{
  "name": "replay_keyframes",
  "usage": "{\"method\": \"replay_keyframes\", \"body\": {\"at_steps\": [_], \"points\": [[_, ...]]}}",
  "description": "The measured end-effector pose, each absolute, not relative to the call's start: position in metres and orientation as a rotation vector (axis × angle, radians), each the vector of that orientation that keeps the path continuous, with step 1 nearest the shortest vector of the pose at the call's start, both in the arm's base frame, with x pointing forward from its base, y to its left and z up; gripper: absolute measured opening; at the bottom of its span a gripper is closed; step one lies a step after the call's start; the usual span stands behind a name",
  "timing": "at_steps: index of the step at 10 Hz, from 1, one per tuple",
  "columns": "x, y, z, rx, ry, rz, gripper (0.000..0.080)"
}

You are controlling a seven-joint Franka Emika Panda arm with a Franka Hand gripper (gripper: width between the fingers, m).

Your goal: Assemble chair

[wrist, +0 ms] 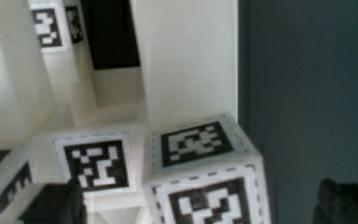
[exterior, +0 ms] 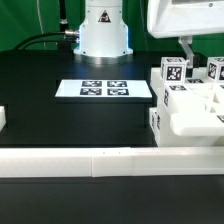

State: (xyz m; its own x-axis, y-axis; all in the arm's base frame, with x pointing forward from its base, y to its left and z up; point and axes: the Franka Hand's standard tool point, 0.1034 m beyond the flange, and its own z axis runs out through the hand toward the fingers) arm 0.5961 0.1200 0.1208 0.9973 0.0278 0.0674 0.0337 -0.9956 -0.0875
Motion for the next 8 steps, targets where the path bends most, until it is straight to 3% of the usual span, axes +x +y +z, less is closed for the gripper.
{"method": "replay_keyframes", "body": {"at_steps": [2,4,5,6,8], "points": [[0.5957,0.12,0.1202,-3.049,-0.203,-0.104,0.0649],[0.5958,0.1198,0.1203,-3.049,-0.195,-0.105,0.0391],[0.596,0.1197,0.1205,-3.049,-0.195,-0.106,0.0391],[0.596,0.1198,0.1204,-3.05,-0.174,-0.105,0.0282],[0.596,0.1197,0.1204,-3.051,-0.145,-0.104,0.0282]]}}
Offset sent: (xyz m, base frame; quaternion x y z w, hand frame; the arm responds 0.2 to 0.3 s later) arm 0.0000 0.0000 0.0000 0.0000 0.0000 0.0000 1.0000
